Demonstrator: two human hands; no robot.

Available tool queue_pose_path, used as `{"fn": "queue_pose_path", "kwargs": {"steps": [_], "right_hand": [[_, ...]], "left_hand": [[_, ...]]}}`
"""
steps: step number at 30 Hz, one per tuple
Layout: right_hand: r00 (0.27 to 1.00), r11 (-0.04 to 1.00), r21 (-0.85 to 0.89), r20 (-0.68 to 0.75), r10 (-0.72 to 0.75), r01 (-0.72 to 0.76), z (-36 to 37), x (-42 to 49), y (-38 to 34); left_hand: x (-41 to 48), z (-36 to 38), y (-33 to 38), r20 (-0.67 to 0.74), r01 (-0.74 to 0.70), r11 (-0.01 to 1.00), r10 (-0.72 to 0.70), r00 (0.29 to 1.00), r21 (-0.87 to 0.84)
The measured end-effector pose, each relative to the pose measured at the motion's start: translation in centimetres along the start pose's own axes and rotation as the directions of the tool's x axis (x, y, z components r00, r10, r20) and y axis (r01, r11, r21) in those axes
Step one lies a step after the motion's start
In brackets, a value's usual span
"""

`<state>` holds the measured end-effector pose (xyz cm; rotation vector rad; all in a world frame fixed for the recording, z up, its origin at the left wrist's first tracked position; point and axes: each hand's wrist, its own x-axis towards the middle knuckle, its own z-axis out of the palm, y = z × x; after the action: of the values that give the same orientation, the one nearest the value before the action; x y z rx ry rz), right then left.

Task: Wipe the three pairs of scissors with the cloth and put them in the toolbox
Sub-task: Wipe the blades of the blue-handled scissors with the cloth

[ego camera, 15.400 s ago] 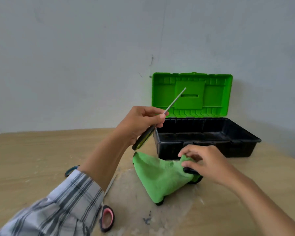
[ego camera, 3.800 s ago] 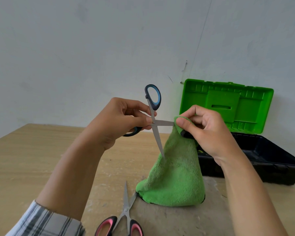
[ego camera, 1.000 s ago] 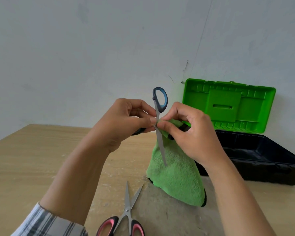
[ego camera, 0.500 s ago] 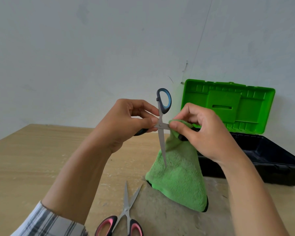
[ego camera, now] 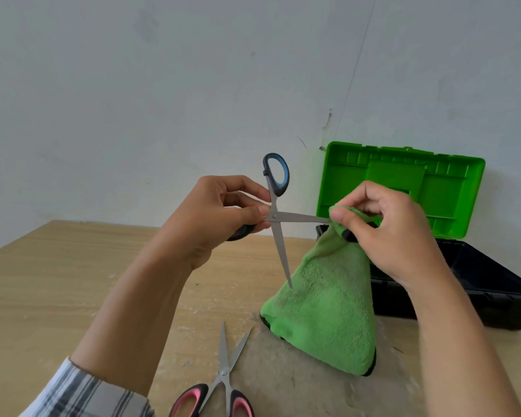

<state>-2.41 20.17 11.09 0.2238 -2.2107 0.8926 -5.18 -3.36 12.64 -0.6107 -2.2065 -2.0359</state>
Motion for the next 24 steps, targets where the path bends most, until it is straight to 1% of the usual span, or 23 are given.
{"fn": "queue_pose_path", "kwargs": {"steps": [2, 4, 6, 7, 9, 11, 12, 14, 17, 19, 21, 24], "right_hand": [[0.995, 1.0, -0.015, -0.101, -0.016, 0.014, -0.3, 0.1, 0.2], [0.979, 0.998, 0.032, -0.2, -0.049, 0.056, -0.5, 0.2, 0.0], [0.963, 0.988, 0.059, -0.24, -0.123, 0.141, 0.1, 0.0, -1.2], [0.952, 0.981, 0.041, -0.252, -0.174, 0.19, 0.8, -0.2, -1.9], [0.921, 0.961, -0.057, -0.275, -0.276, 0.271, 2.4, -0.4, -3.1], [0.907, 0.945, -0.168, -0.274, -0.319, 0.281, 3.6, -0.4, -3.2], [0.914, 0.948, -0.204, -0.278, -0.296, 0.245, 3.7, -0.4, -2.7], [0.934, 0.975, -0.194, -0.315, -0.17, 0.113, 3.0, -0.1, -1.0], [0.94, 0.995, -0.055, -0.337, 0.056, -0.079, 0.7, 0.1, 0.9], [0.946, 0.989, 0.047, -0.288, 0.151, -0.143, -0.2, 0.1, 1.1], [0.965, 0.98, 0.125, -0.193, 0.177, -0.155, -0.2, 0.1, 0.3], [0.99, 0.975, 0.204, -0.087, 0.114, -0.094, 1.1, 0.0, -1.8]], "left_hand": [[0.1, -0.4, 0.1, -0.013, 0.018, 1.0, -0.018, 1.0, -0.013], [0.1, -0.5, 0.1, -0.02, 0.032, 0.999, -0.032, 0.999, -0.012], [0.0, -0.2, 0.1, -0.026, 0.042, 0.999, -0.043, 0.999, -0.014], [0.0, 0.0, 0.0, -0.033, 0.046, 0.999, -0.046, 0.998, -0.019], [0.0, 0.4, 0.0, -0.059, 0.04, 0.999, -0.041, 0.997, -0.029], [-0.1, 0.4, 0.0, -0.096, 0.021, 1.0, -0.023, 0.995, -0.013], [-0.1, 0.2, 0.1, -0.111, 0.015, 1.0, -0.015, 0.994, -0.003], [0.0, -0.6, 0.2, -0.137, 0.011, 1.0, -0.012, 0.991, -0.012], [0.3, -1.8, 0.2, -0.176, -0.001, 0.998, -0.009, 0.984, -0.056], [0.5, -1.8, 0.0, -0.19, -0.006, 0.998, -0.006, 0.982, -0.062], [0.5, -1.3, -0.1, -0.189, -0.005, 0.998, -0.007, 0.982, -0.063], [0.5, -0.2, -0.4, -0.181, -0.001, 0.997, -0.012, 0.983, -0.073]]}}
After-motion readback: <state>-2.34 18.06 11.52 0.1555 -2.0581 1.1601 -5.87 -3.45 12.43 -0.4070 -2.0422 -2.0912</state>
